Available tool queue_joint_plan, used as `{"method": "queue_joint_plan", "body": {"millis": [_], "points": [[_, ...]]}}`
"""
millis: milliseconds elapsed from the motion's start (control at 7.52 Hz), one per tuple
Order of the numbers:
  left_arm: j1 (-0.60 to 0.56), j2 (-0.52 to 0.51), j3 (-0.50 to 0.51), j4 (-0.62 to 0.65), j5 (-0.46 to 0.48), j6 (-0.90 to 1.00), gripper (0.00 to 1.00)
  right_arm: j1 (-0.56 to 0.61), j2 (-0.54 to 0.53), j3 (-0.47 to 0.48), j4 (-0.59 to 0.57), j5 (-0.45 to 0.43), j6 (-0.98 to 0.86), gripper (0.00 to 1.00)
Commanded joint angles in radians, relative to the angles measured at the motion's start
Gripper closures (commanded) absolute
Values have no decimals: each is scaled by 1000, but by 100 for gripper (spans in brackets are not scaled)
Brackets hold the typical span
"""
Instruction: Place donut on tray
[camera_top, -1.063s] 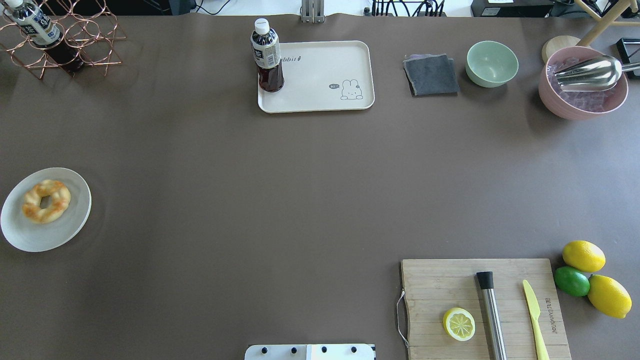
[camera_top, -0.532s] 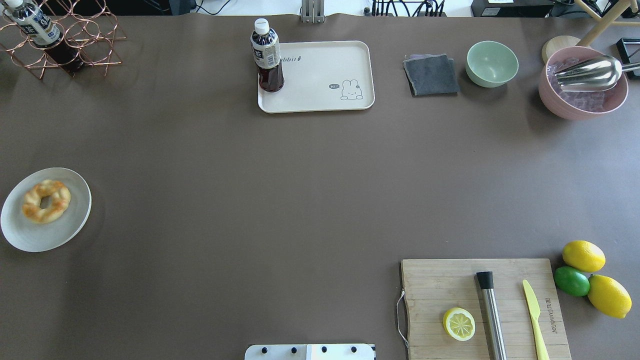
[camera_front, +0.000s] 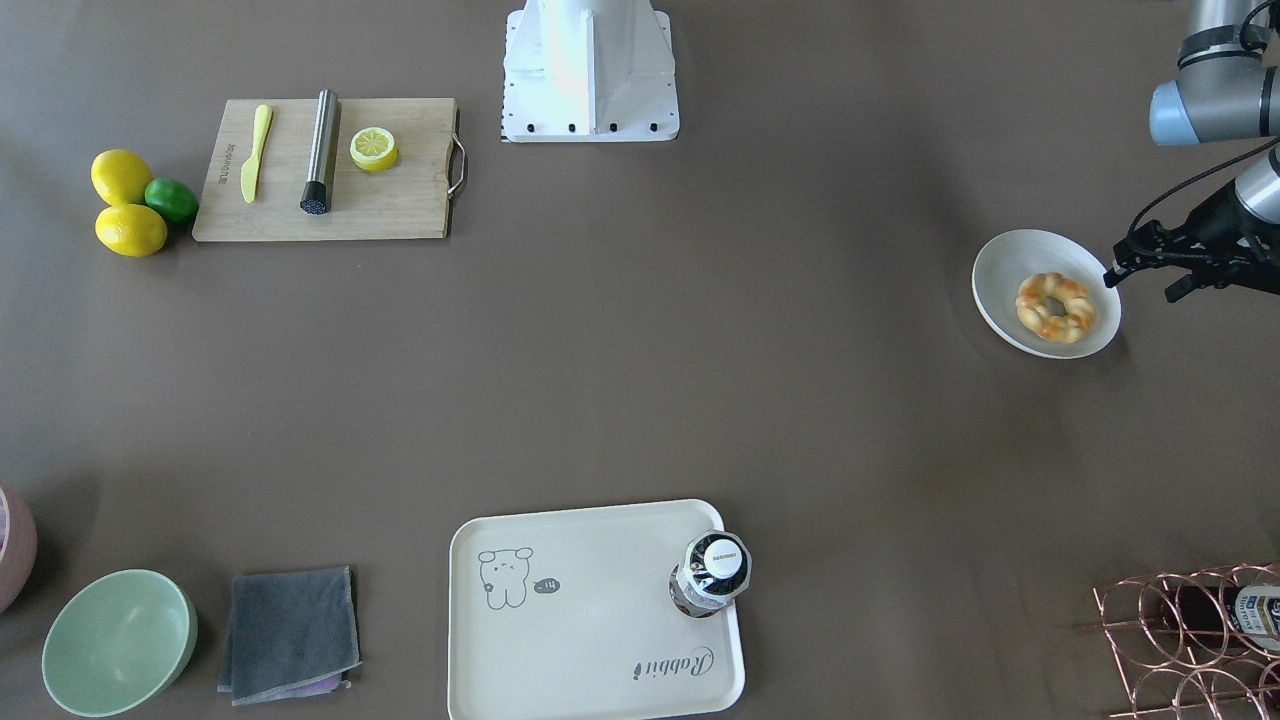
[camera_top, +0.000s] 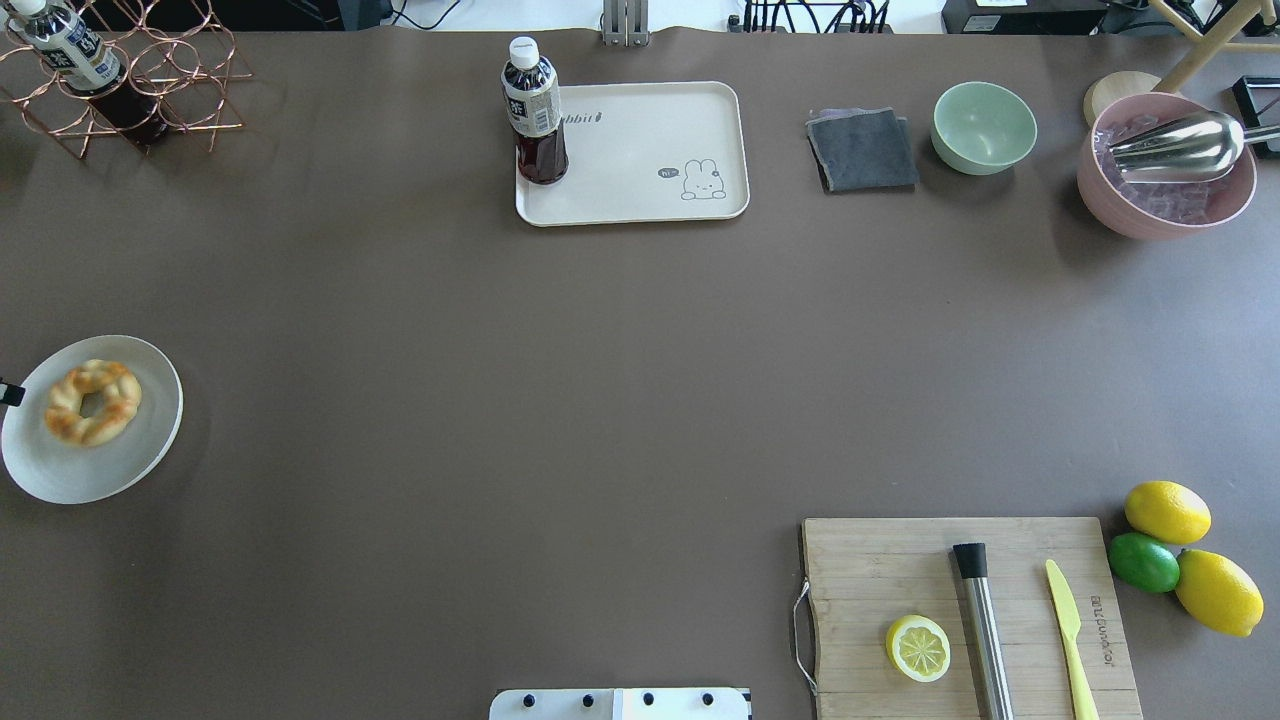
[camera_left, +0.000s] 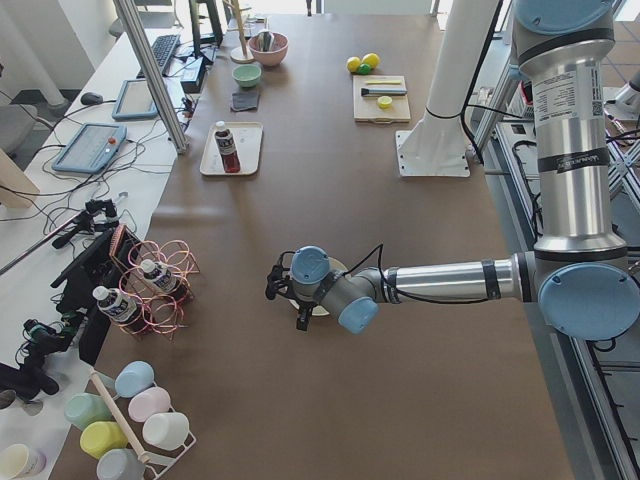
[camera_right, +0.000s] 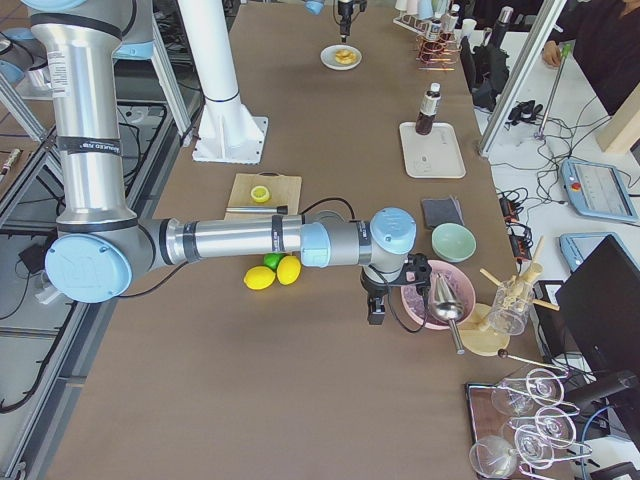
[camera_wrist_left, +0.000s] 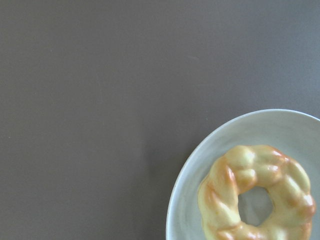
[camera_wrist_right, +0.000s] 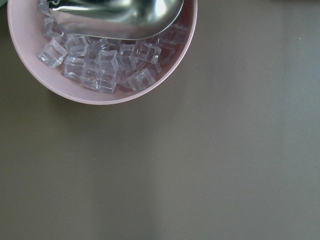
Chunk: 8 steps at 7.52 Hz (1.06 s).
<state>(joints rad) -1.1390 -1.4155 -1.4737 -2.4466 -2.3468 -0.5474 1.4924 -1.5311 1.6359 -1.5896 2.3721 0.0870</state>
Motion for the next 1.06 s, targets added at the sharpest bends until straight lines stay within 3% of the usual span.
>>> {"method": "queue_joint_plan", "body": {"millis": [0,399,532,665,797,930], "points": [[25,-7,70,-92,29,-19,2,-12,-44,-8,170,-11,43,0],[39,-7,75,-92,29,-19,3,-20,-21,-10,177,-8,111,0],[47,-7,76,-101,29,-19,11,-20,-23,-8,177,-5,109,0],[50,-8,84,-115,29,-19,35,-20,-23,-4,177,-2,109,0],[51,-8,88,-129,29,-19,52,-20,-23,-4,177,-2,109,0],[57,-13,89,-130,29,-20,59,-20,-23,-4,177,-2,109,0]]}}
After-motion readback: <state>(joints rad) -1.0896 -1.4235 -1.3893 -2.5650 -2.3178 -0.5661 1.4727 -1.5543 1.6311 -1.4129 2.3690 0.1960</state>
